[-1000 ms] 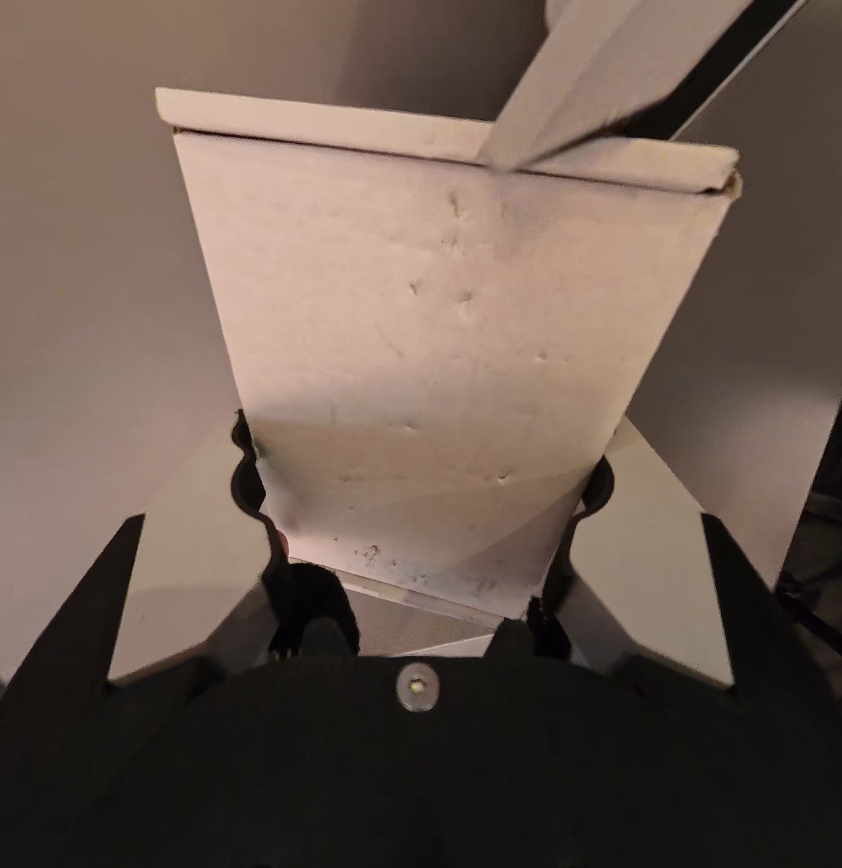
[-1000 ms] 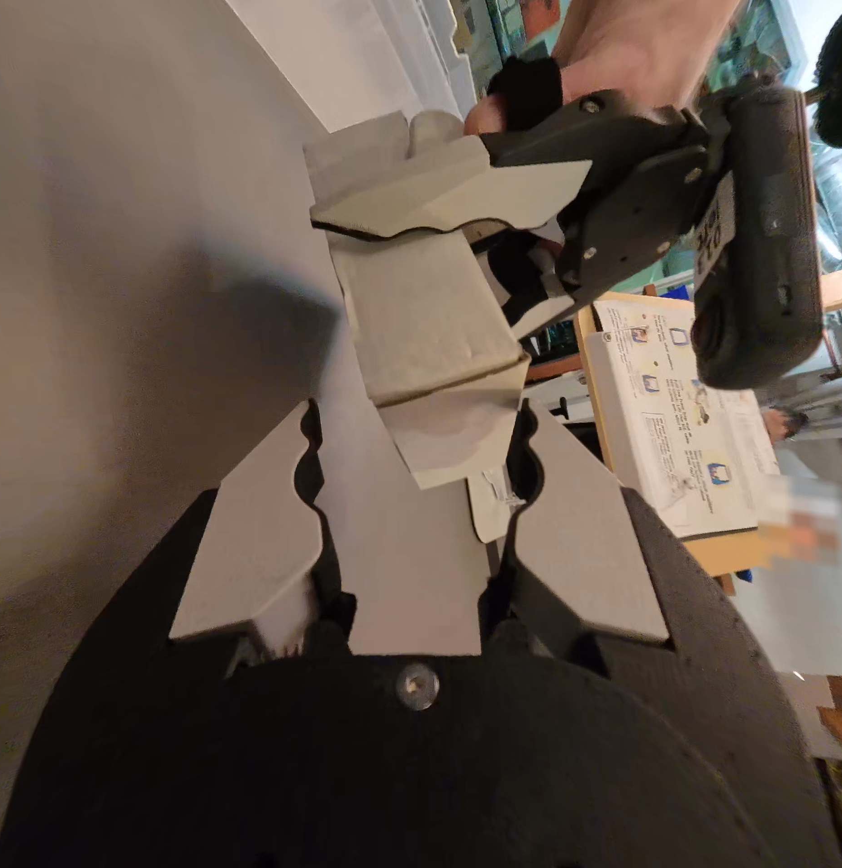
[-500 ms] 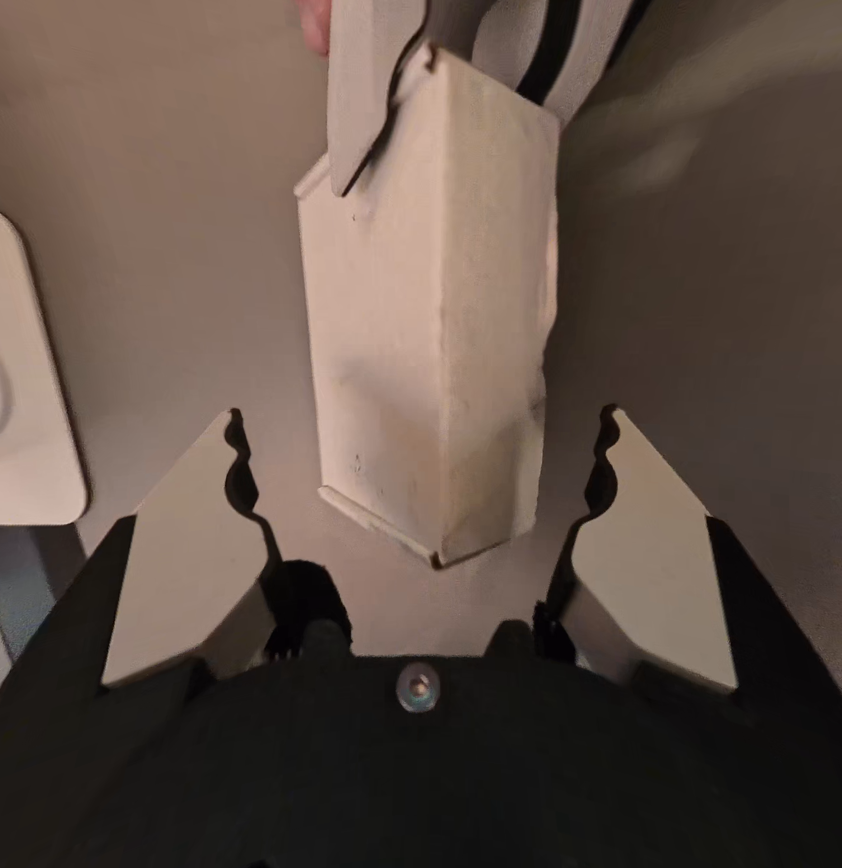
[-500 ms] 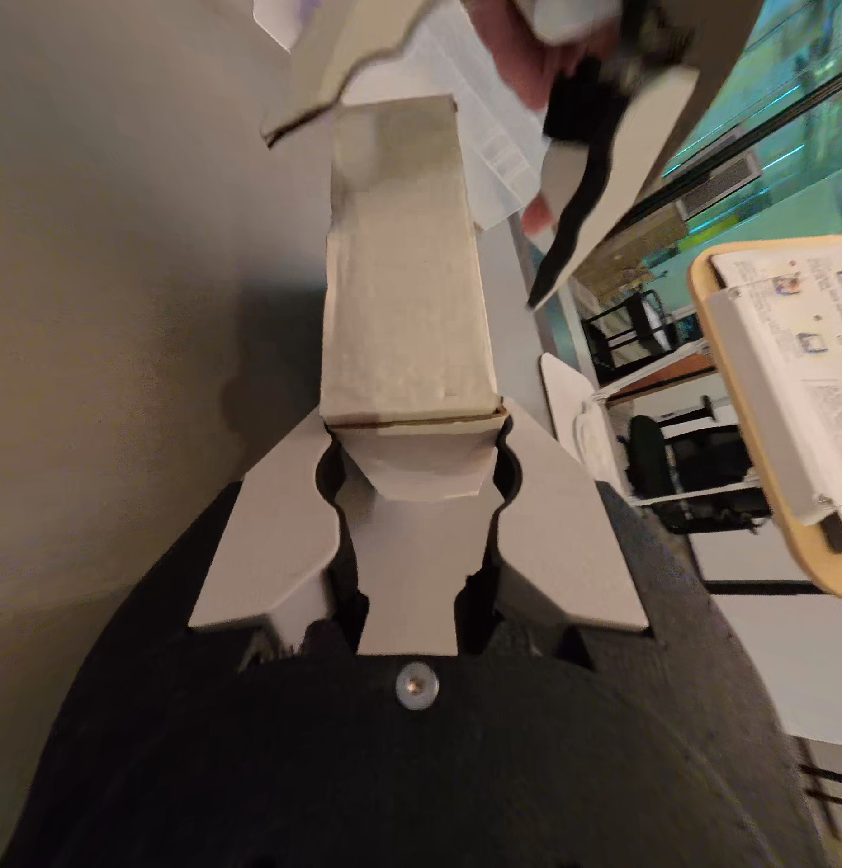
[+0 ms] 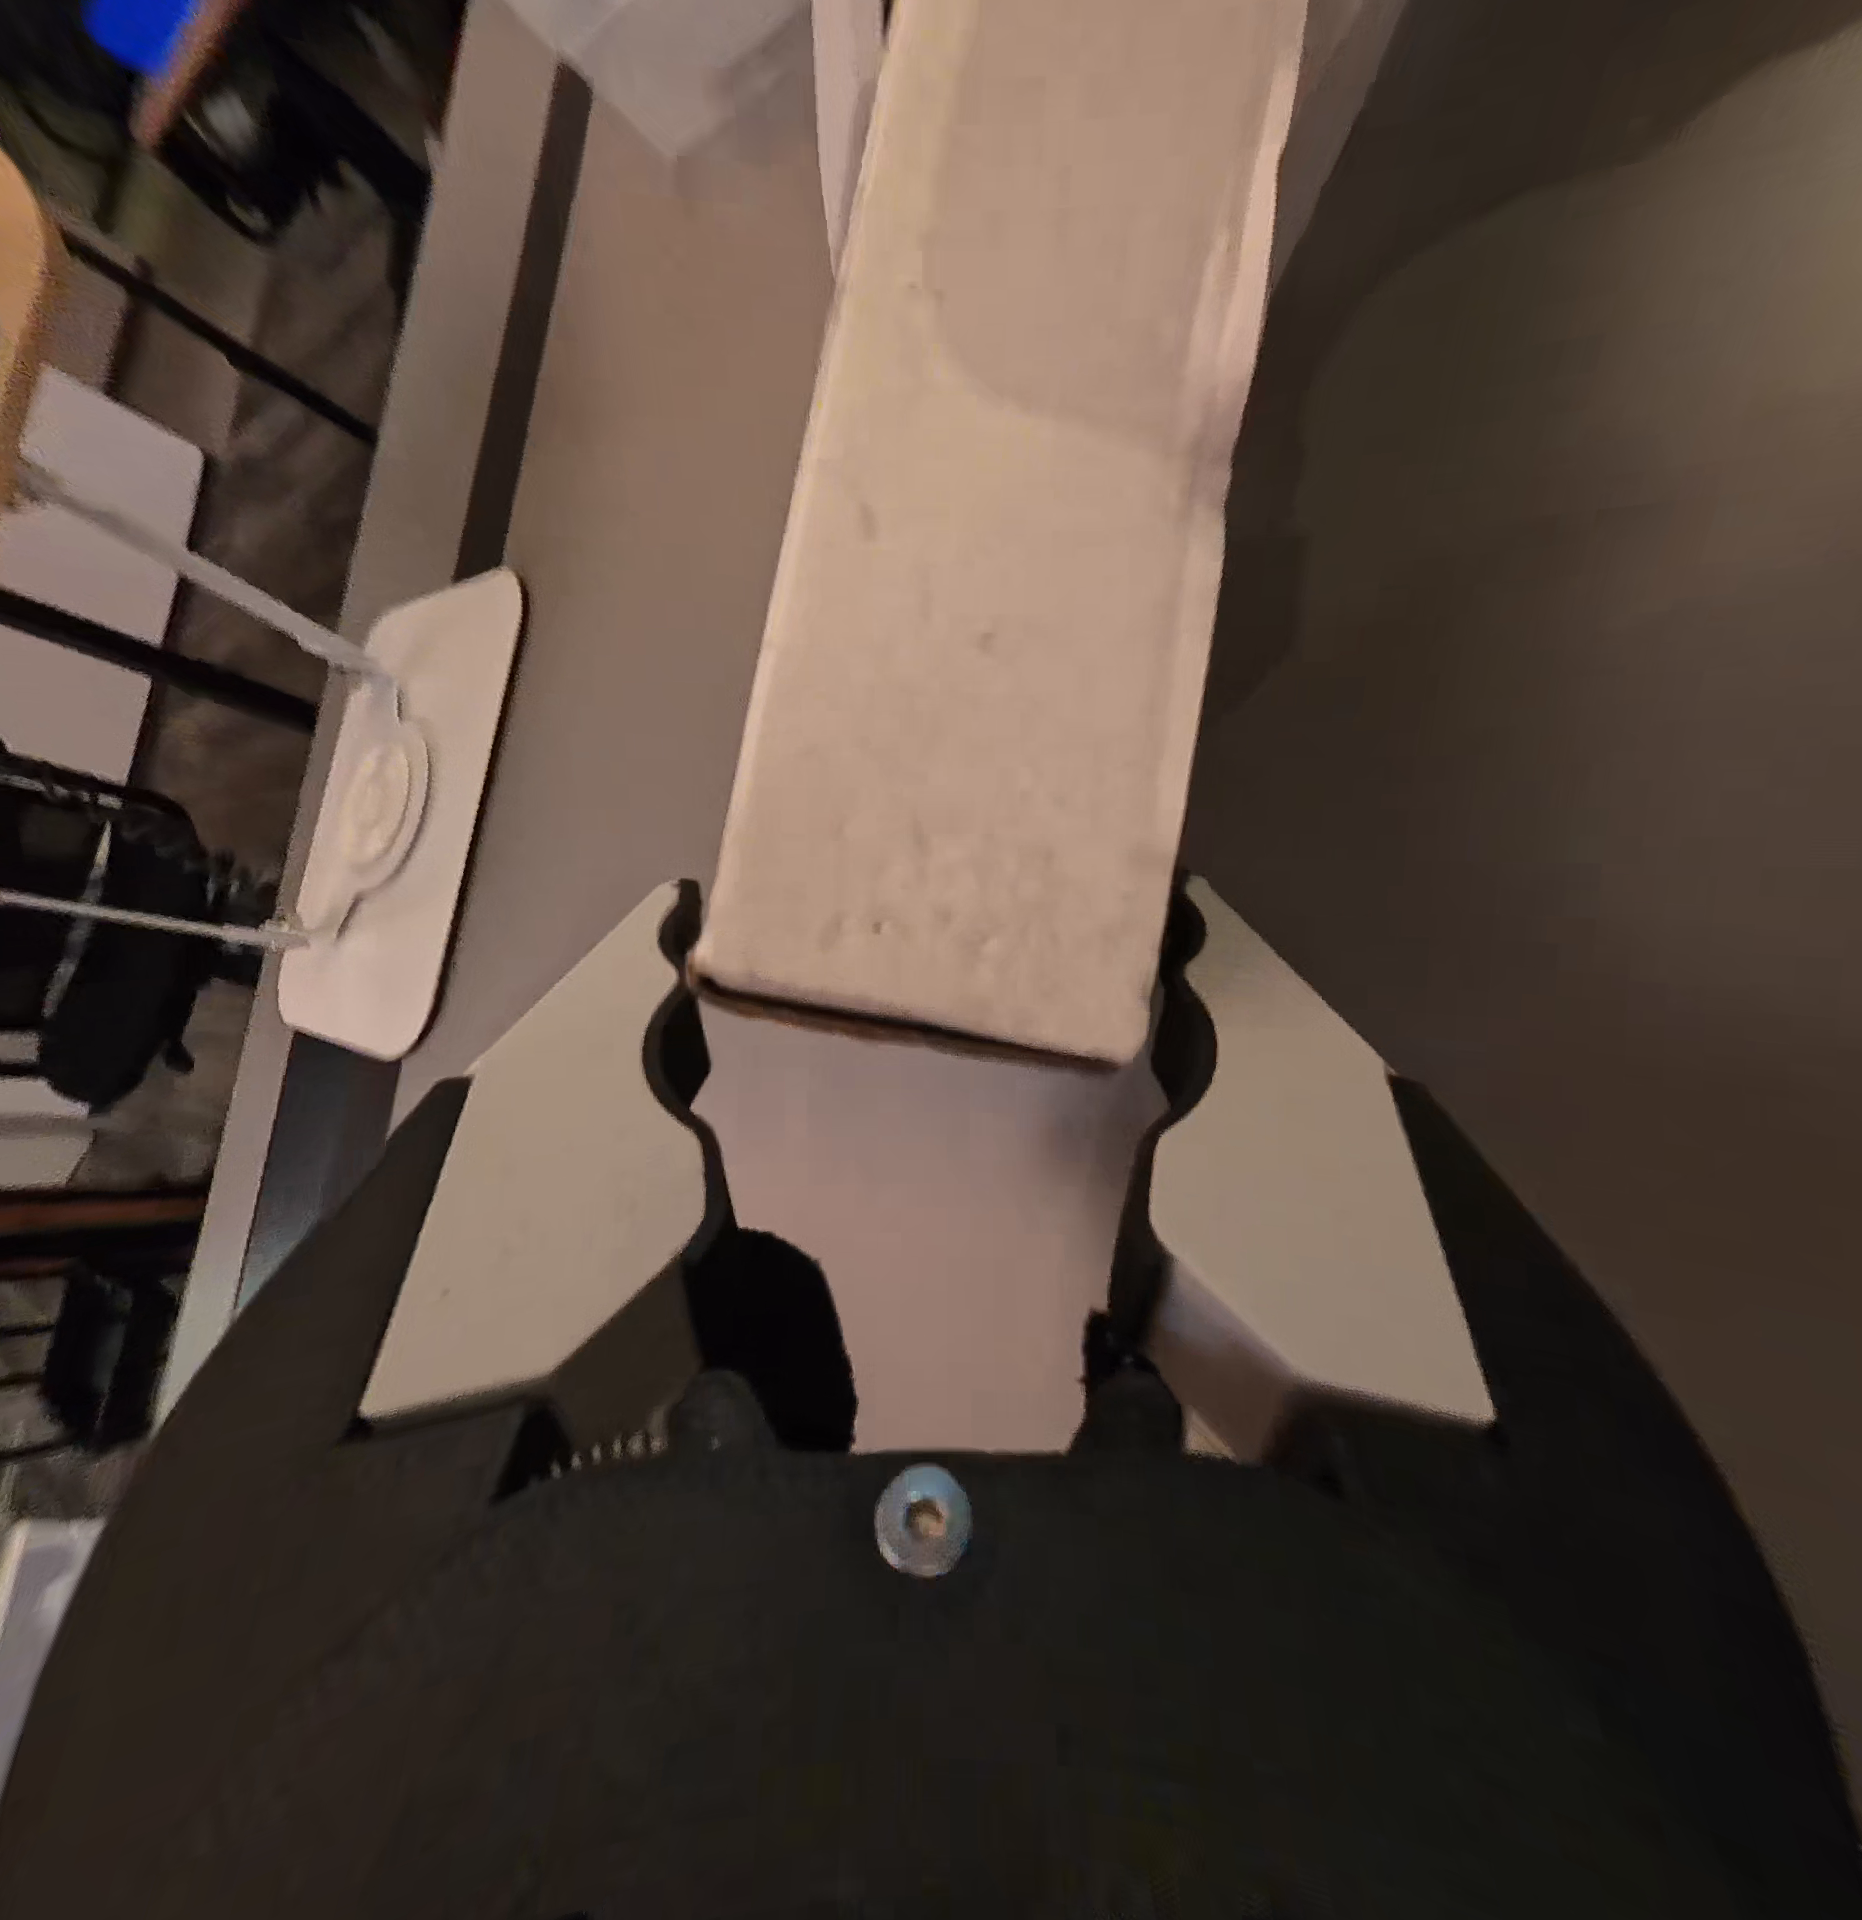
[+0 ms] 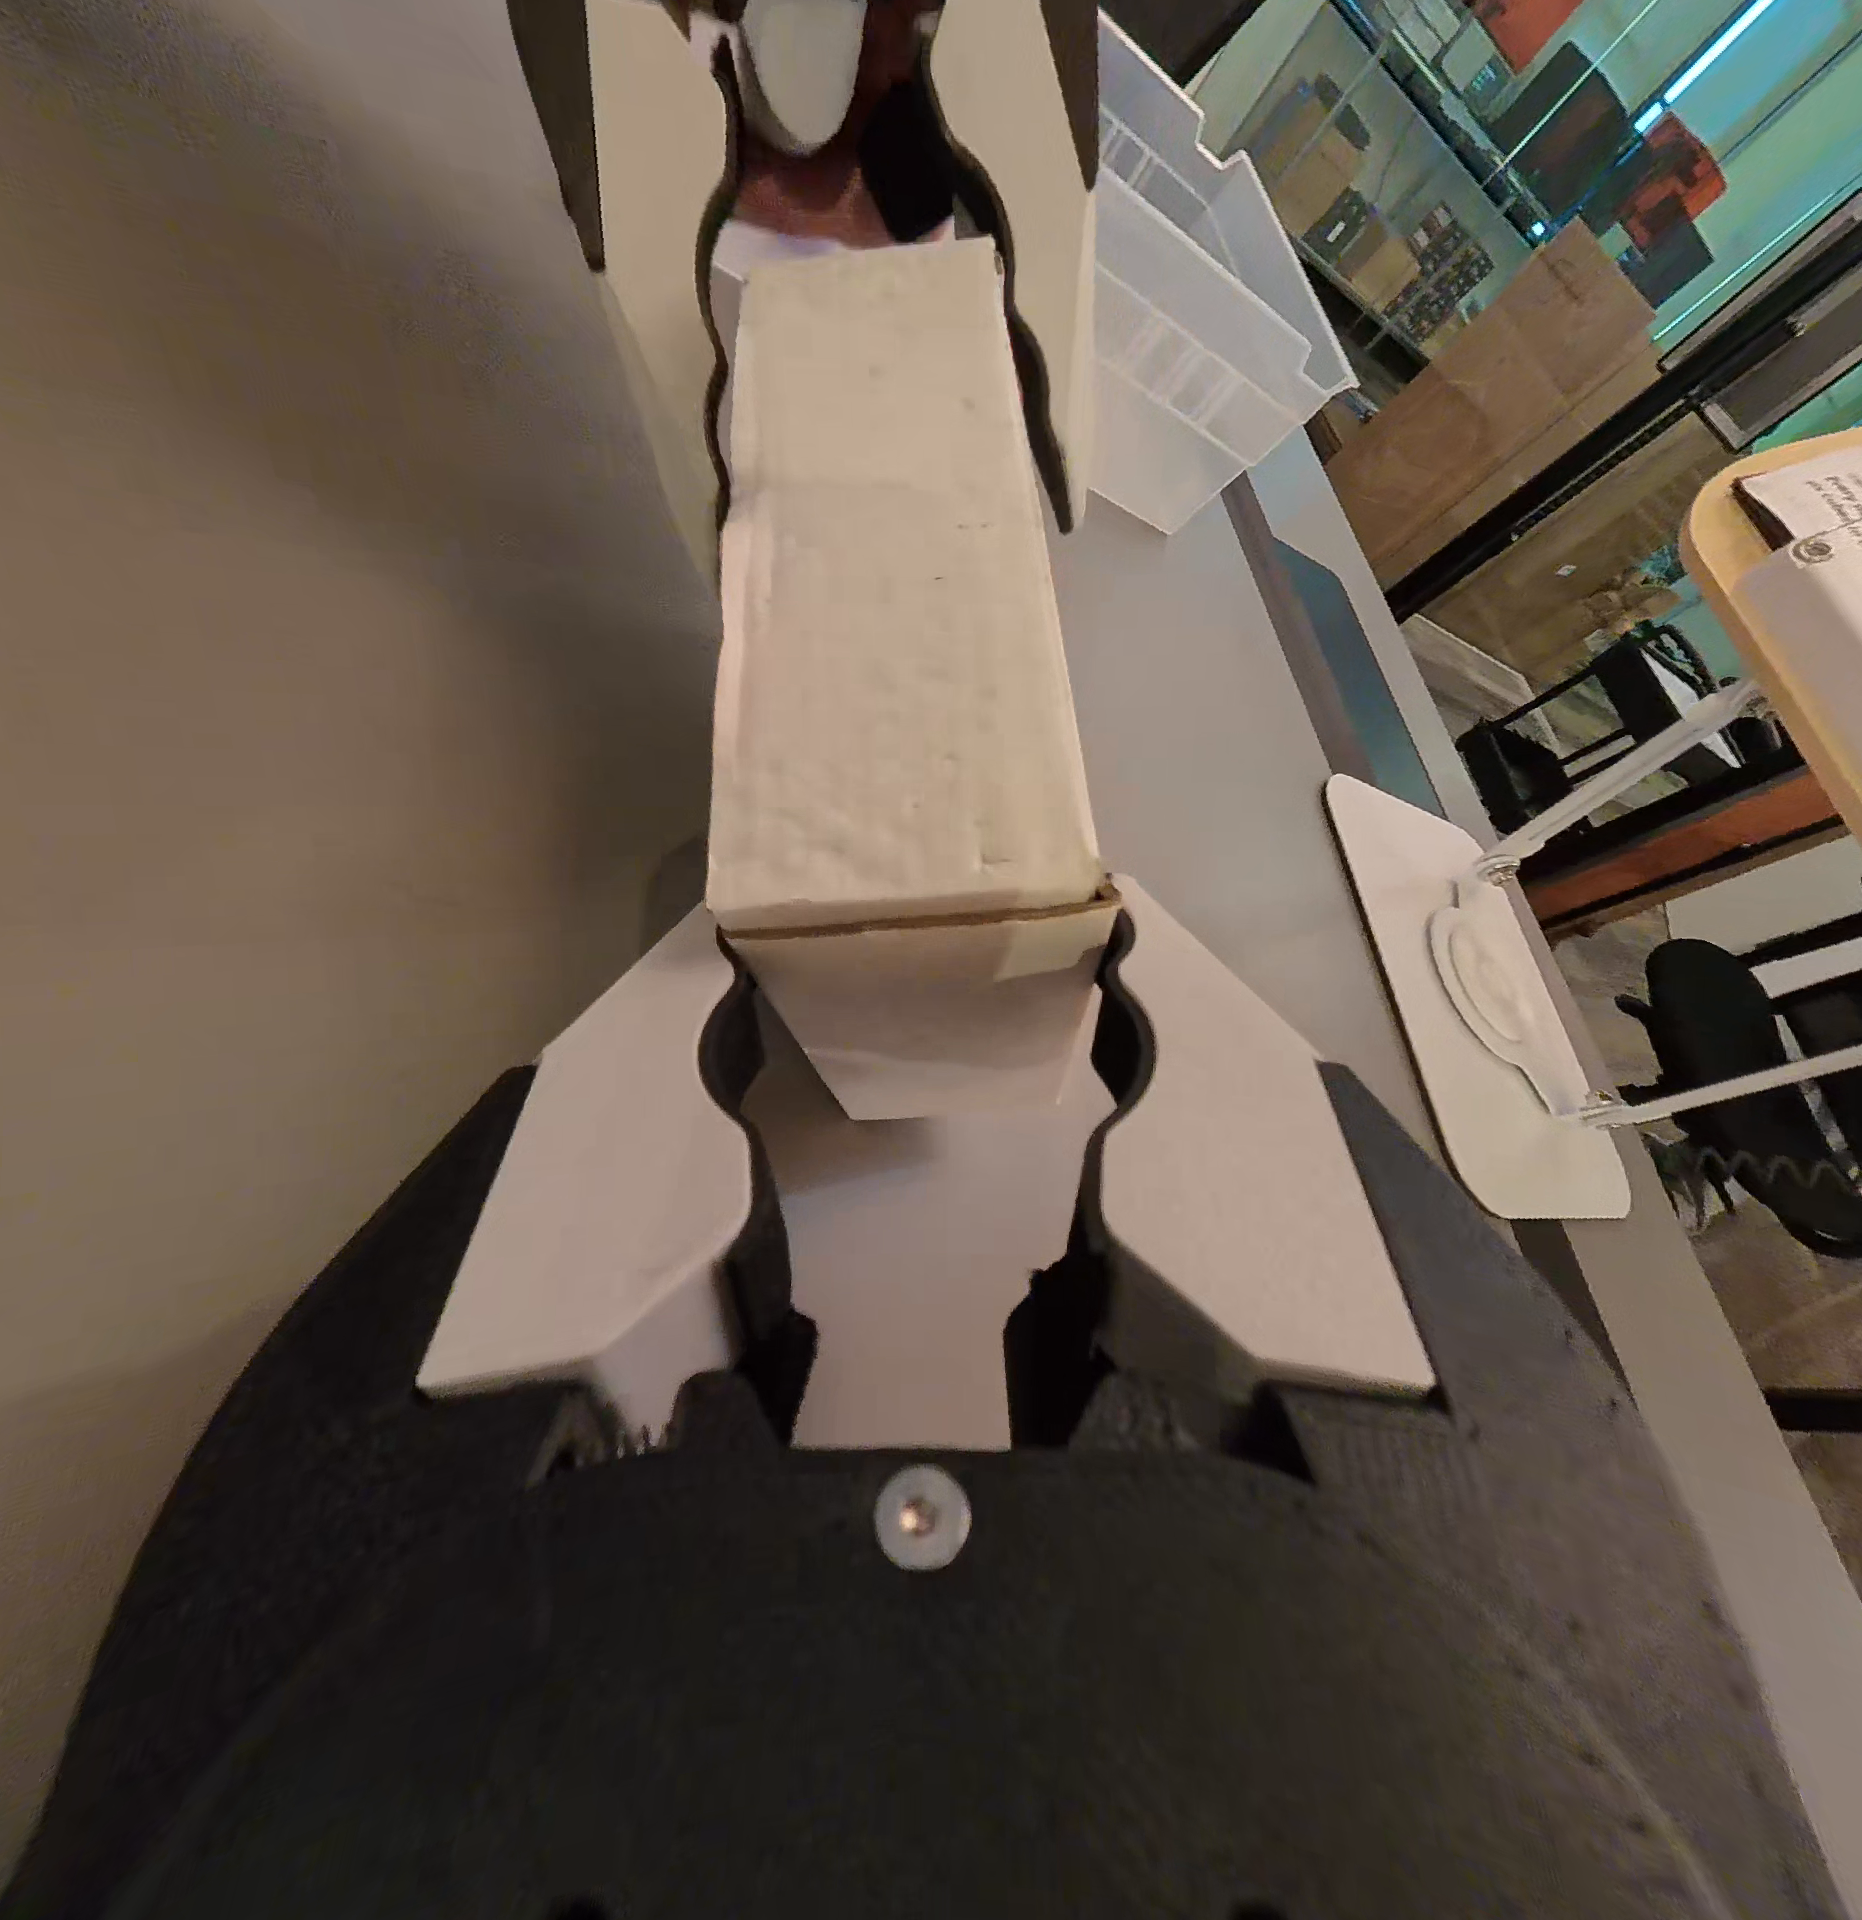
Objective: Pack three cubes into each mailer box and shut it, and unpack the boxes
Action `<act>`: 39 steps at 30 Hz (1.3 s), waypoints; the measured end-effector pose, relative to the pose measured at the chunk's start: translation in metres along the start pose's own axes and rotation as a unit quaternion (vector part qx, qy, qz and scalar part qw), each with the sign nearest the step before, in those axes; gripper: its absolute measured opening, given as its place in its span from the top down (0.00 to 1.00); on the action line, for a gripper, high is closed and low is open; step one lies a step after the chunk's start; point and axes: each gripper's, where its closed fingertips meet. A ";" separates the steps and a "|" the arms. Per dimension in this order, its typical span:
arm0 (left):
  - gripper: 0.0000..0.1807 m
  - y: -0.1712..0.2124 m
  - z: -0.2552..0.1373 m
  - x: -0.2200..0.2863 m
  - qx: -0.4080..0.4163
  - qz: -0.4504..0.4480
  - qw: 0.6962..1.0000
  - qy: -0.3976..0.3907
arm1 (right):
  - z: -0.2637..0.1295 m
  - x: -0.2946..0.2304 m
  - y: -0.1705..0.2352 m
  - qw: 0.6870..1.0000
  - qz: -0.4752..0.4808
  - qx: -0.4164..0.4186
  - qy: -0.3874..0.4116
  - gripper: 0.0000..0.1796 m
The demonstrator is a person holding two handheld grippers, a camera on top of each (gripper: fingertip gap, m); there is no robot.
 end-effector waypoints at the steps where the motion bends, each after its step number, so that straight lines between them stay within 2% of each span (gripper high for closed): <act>1: 0.54 -0.007 0.003 0.000 0.027 -0.008 1.000 0.001 | -0.001 -0.001 -0.001 1.000 0.003 0.001 -0.004 0.66; 5: 0.56 -0.018 0.011 -0.006 0.086 -0.013 0.996 -0.014 | -0.002 0.002 0.002 1.000 0.007 -0.009 0.000 0.66; 9: 0.57 -0.017 0.013 -0.009 0.063 -0.007 0.998 -0.015 | -0.006 0.008 0.006 0.999 -0.013 -0.037 0.025 0.62; 13: 0.58 -0.016 0.014 -0.010 0.053 -0.014 0.998 -0.006 | -0.013 0.012 -0.016 0.998 -0.033 -0.012 0.044 0.60; 16: 0.58 -0.016 0.014 -0.011 0.047 -0.021 0.999 -0.004 | -0.013 0.011 -0.034 0.995 -0.076 0.002 0.069 0.69; 18: 0.58 -0.015 0.015 -0.013 0.048 -0.036 0.998 -0.002 | -0.011 0.011 -0.037 0.988 -0.121 -0.020 0.090 0.73; 21: 0.58 -0.014 0.014 -0.014 0.050 -0.044 0.998 0.002 | -0.010 0.003 -0.038 0.980 -0.168 -0.047 0.097 0.85; 28: 0.59 -0.011 0.013 -0.014 0.040 -0.045 0.998 0.004 | -0.009 -0.003 -0.044 0.977 -0.182 -0.047 0.106 1.00; 36: 0.60 -0.008 0.013 -0.014 0.014 -0.032 0.999 -0.002 | -0.007 -0.002 -0.043 0.966 -0.212 -0.051 0.136 1.00; 39: 0.61 -0.007 0.013 -0.014 0.010 -0.024 1.000 -0.005 | -0.008 -0.001 -0.046 0.982 -0.137 -0.029 0.128 1.00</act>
Point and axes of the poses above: each gripper's, where its closed fingertips meet, z out along the fingers, y out of its underside, x = y × z across the jaws, and after that the axes turned 12 degrees about y, right-handed
